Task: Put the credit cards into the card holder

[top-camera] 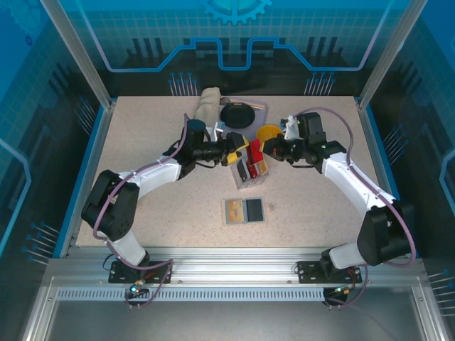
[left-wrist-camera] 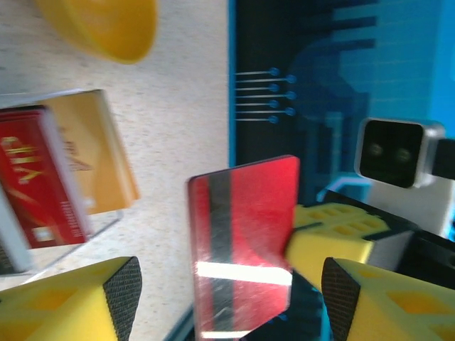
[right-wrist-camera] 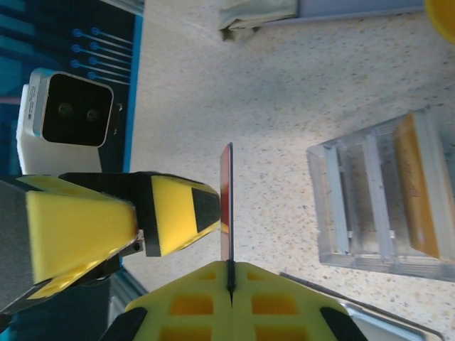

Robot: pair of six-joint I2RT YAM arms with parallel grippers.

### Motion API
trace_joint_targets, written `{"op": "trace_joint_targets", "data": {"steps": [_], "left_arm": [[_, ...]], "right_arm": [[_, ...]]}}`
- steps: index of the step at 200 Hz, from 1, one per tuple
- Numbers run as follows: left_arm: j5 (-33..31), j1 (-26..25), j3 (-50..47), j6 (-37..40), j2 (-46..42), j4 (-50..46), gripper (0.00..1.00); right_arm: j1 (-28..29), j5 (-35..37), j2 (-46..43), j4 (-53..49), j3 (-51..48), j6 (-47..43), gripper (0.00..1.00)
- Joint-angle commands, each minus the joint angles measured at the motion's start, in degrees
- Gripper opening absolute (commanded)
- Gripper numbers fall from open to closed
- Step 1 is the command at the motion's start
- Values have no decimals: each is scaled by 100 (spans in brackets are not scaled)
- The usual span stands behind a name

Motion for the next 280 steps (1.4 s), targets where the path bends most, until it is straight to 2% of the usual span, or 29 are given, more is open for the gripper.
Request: {"op": "trace_joint_targets", "data": {"steps": [1,43,88,98,107,151,189,227,239,256,280], "left_arm": [[698,18,137,-548,243,1080,71],[829,16,223,-731,360,1252,66],[756,27,198,-1113,223,1438,13],[729,25,209,-1256,221,1423,4],[706,27,207,-1418,230,1473,0],[618,25,198,-1932,246,1538,0],[598,24,148,-2194,318,1713,0],[557,20,123,-2340,370,1907,3],[560,24,127,-2394,384,1988,4],[570,25,106,-2507,388,2172,7],[574,28,92,-2620,389,2427,12]], "right_arm": [[-93,-634,-48,596,-139,428,0],[-117,-885,3,1069,-298,764,0],[-206,-796,135,815,-307,708,3],[-208,-792,128,815,-325,712,5],[-207,-799,102,836,-346,717,9],[-204,-1057,50,996,-316,786,28],[-199,-1444,245,1423,-334,1065,32],[-105,-1663,440,1511,-268,1098,32],[-124,-1568,460,1398,-284,1040,25],[-186,-1243,408,1038,-298,879,20],[-285,-1106,389,806,-340,780,19]]}}
